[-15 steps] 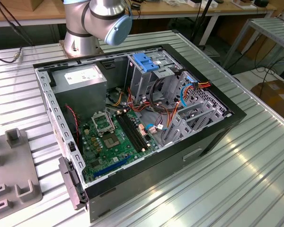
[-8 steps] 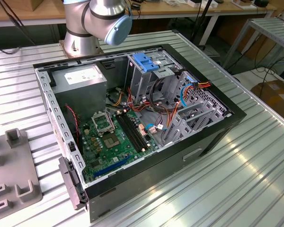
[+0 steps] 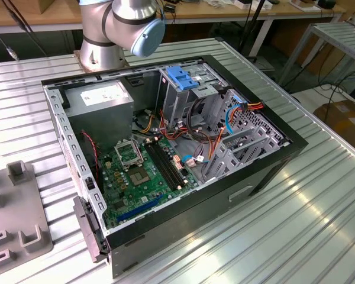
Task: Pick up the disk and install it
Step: 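Pick up the disk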
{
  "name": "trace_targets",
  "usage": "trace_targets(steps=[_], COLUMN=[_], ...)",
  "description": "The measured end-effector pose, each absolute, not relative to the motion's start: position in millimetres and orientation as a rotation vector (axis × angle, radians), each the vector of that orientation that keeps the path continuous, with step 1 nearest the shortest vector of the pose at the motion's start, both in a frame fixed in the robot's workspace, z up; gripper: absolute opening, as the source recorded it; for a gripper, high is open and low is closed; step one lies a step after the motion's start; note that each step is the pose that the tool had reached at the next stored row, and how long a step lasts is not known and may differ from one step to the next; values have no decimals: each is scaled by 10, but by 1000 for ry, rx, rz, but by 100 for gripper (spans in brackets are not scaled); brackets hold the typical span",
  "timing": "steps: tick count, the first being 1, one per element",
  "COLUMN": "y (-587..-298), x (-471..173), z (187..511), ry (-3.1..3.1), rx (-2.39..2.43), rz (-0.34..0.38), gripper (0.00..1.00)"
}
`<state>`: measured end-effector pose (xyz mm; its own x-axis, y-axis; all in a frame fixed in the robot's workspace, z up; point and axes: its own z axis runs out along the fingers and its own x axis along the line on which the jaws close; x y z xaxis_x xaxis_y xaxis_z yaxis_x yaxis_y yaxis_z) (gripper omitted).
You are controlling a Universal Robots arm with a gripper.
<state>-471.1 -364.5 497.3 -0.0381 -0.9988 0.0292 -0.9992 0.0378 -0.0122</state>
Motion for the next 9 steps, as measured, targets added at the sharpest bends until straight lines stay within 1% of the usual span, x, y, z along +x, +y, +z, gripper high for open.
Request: trace_targets(steps=[9], y=[-3646], x=[-4583], z=[4970], ry=[-2254], rx=[2170], rz=[45], gripper=[37])
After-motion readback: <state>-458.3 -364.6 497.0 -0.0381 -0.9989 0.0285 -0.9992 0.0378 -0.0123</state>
